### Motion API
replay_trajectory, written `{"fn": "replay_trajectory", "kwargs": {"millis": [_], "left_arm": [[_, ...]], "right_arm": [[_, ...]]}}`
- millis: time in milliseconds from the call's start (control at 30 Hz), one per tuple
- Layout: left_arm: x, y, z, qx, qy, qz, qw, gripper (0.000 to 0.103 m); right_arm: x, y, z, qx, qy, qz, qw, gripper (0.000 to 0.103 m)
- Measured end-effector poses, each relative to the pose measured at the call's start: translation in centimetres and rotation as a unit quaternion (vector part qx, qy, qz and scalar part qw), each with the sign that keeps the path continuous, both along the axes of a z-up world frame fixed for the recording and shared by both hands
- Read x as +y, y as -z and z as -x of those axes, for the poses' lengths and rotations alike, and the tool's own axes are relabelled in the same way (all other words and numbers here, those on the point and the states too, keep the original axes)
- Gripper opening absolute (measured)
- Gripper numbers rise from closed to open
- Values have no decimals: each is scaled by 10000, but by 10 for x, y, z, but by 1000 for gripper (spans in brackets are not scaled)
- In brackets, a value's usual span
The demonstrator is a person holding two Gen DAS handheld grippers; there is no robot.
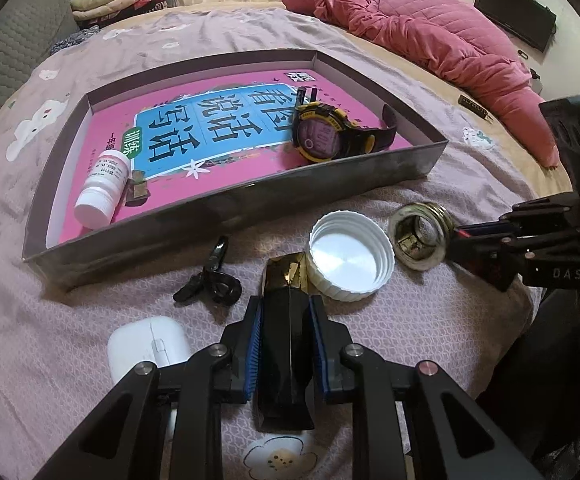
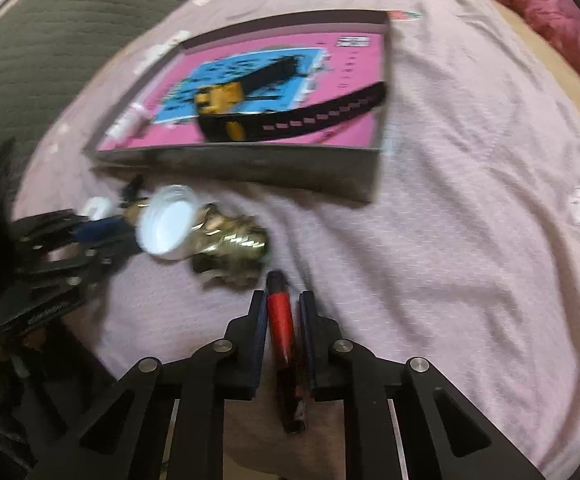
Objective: Organize rigid objects
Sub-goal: 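Lift the black oblong object with the left tool while the right tool lifts the red lighter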
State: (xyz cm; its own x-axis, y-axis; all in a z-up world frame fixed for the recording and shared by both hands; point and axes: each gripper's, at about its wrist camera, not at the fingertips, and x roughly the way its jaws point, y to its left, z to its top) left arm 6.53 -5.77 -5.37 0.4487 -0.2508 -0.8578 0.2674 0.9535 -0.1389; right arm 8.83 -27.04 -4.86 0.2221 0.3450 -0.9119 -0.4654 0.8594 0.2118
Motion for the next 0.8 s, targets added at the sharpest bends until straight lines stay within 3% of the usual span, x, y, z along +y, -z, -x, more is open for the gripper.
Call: {"fn": "replay_trajectory", "kwargs": {"millis": [233,333,467,800], "left_arm": [[0,2,-1,12,-1,1,10000,23],[-1,2,0,-15,38,-34,10000,22],[-5,-1,3,-128,153,-164,9997,22],[1,-13,8,-192,125,238,9995,22]], "right_arm": [[19,7,16,-240,-330,665,9970,16],[17,6,13,-135,-168,412,9989,10],[4,0,8,-27,102,1,9999,11],[-14,-19,4,-247,476,-627,9966,11]]}}
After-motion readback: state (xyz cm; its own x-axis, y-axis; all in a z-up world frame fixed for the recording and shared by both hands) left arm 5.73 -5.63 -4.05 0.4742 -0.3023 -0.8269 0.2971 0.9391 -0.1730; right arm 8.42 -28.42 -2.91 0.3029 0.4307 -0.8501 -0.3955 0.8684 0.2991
